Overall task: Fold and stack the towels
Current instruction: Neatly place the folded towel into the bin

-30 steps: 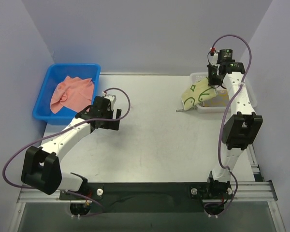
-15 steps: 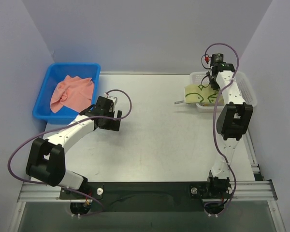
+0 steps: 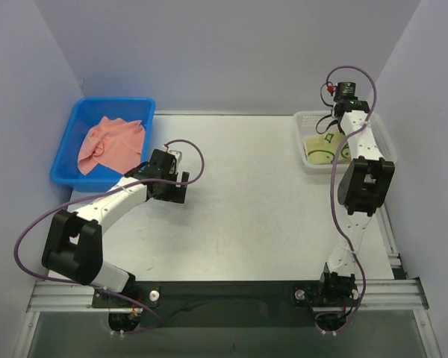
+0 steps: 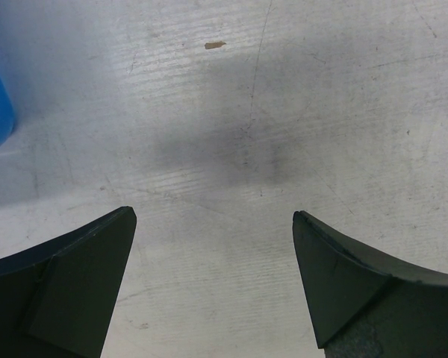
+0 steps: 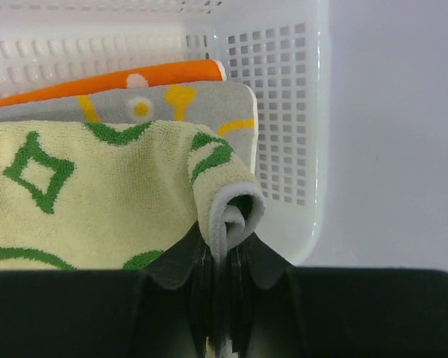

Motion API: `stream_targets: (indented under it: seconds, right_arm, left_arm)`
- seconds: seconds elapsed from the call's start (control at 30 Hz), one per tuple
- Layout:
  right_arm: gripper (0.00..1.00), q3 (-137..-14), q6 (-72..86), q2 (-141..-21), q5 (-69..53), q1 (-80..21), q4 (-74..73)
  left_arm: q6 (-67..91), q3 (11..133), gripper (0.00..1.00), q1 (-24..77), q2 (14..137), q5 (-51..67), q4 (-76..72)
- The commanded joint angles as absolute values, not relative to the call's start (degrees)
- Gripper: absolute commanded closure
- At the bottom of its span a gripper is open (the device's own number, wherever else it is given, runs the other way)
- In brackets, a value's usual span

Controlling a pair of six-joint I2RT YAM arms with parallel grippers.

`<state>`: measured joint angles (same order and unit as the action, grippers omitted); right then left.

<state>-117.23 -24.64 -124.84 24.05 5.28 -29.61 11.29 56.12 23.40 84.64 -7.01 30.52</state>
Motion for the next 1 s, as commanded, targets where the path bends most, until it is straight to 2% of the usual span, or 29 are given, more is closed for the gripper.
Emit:
stream_targets:
  seconds: [0.0, 0.8, 0.87, 0.9, 0.93, 0.97]
  right_arm:
    - [1.00, -117.9, -27.1, -126.4, 26.4, 6.2, -27.6]
    - [1.00, -115.6, -29.5, -125.0, 33.1, 7.6, -23.3]
    - [0.93, -115.6, -29.4, -125.7, 33.0, 7.6, -22.7]
    - [0.72, -115.5, -29.3, -125.9, 32.9, 7.6, -22.4]
    - [0.60, -115.4, -29.1, -126.6, 32.7, 7.6, -22.2]
    - [0.42, -115.5, -28.3, -126.8, 32.9, 7.6, -22.1]
  left_arm:
    - [10.7, 58.4, 0.02, 23.0, 85.0, -6.2, 29.7]
    - [10.5, 58.4, 0.03, 23.0, 85.4, -6.1, 29.7]
    - [10.5, 58.4, 0.03, 23.0, 85.5, -6.1, 29.6]
    - [10.5, 58.5, 0.03, 23.0, 85.5, -6.0, 29.7]
    - [10.5, 58.4, 0.03, 22.9, 85.5, -6.0, 29.7]
    - [10.5, 58.4, 0.02, 23.0, 85.5, -6.0, 29.6]
